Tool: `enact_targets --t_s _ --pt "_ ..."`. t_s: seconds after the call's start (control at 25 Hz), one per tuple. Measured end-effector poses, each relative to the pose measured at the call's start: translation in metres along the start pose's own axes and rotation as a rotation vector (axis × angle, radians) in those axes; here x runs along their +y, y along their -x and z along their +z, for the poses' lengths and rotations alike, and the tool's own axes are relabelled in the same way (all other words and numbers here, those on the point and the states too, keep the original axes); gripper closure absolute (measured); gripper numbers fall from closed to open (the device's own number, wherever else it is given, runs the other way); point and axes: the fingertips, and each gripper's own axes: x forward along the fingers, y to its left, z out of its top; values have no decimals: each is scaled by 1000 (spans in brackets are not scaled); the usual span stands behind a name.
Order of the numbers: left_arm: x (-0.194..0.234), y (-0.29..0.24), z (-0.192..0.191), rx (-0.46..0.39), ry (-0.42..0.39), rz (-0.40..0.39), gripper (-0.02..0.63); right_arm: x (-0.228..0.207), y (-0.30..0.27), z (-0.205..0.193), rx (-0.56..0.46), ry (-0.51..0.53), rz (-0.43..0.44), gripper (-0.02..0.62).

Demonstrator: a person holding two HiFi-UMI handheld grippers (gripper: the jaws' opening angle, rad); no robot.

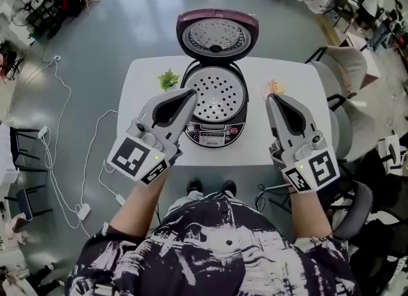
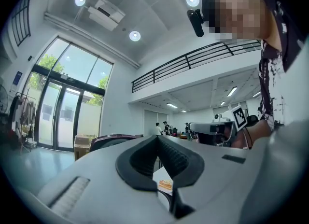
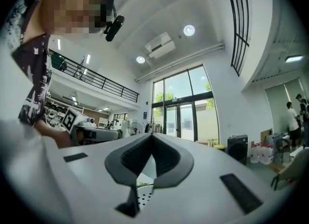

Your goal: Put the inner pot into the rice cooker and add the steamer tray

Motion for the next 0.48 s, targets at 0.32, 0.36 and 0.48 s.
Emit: enact_targets --t_s 0.32,0.36,0.48 --pt "-2 7 -1 -1 -12 51 601 -13 -14 -5 2 19 -27 597" --pt "-2 8 -2 -1 -11 56 601 -15 -17 -9 8 8 -30 597" --pt "0 10 -2 -1 8 70 601 -17 -23 -17 24 -9 -28 597"
